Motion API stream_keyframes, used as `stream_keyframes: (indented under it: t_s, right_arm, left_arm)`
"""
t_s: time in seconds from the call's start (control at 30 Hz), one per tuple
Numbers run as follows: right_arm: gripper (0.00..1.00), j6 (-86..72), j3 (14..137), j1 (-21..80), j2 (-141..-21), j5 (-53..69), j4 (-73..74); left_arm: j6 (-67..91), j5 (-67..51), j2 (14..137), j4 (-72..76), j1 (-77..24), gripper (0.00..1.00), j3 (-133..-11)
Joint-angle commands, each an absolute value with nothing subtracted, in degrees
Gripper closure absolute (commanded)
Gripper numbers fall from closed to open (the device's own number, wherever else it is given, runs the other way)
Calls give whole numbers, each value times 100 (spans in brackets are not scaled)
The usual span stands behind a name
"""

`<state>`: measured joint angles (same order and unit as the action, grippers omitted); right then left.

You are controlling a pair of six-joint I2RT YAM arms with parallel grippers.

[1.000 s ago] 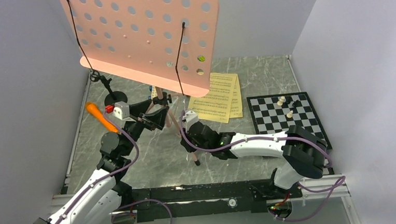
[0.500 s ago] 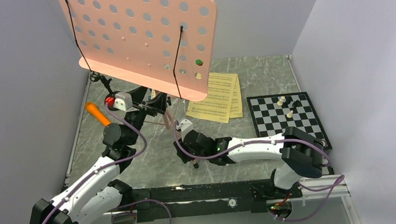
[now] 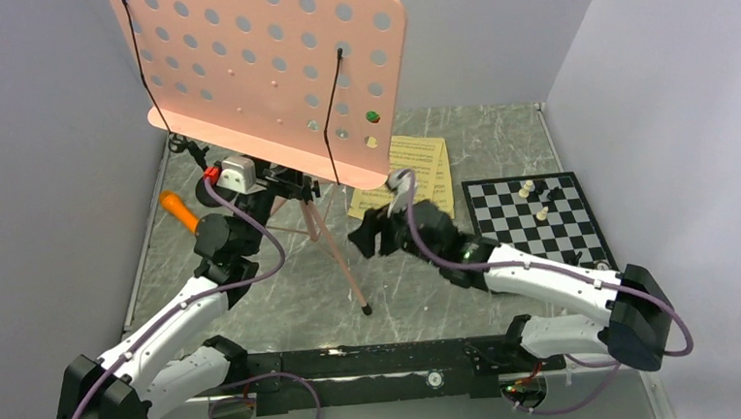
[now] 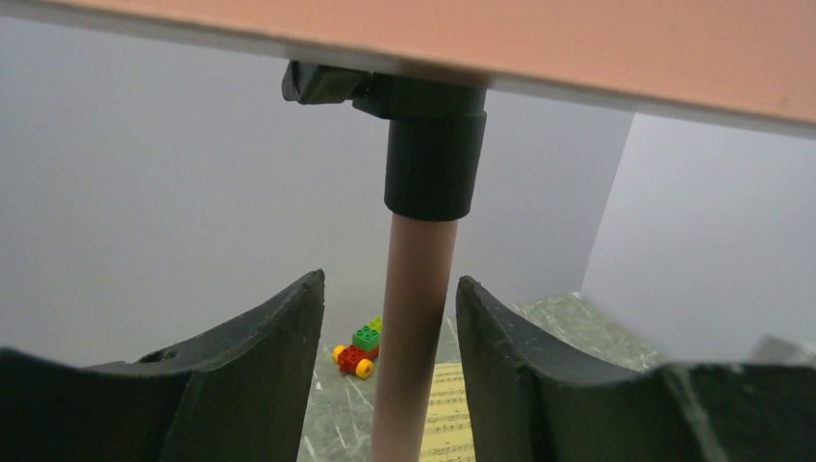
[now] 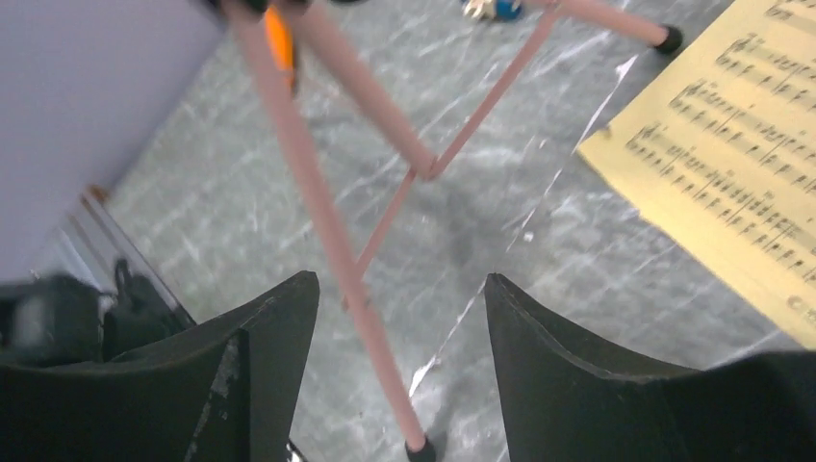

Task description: Pack up the instrument practice props

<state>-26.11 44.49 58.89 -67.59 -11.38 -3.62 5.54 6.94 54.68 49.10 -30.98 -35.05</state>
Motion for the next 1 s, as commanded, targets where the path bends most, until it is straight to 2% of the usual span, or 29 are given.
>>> stream_keyframes:
  t_s: [0.0, 0.1, 0.2, 0.33, 0.6, 0.73, 0.97]
  right_arm:
    - [32, -3464, 4493, 4554, -6880, 618, -1285]
    - [29, -3807, 4636, 3927, -7168, 1818, -1991]
    - [27, -3787, 5056, 3655, -7606, 2445, -2216]
    - [28, -4430, 5361, 3448, -8284, 3270, -3283]
    - [38, -4724, 6109, 3468, -9239, 3833, -3923]
    - [42, -4595, 6457, 3538, -9561, 4138, -3825]
    - [54, -4152, 6826, 3674, -9810, 4328, -3363]
  left_arm:
    - [316, 622, 5554, 5006, -3118, 45, -3828]
    - [283, 522, 5547, 4824, -3114, 54, -3872]
    - [281, 490, 5509, 4637, -3115, 65, -3906]
    - [282, 434, 5461, 4491, -3114, 75, -3911]
    - [248, 328, 5454, 4285, -3116, 85, -3949]
    - [236, 283, 5475, 4199, -3118, 88, -4010]
    - [205, 216, 5484, 4110, -3112, 92, -4096]
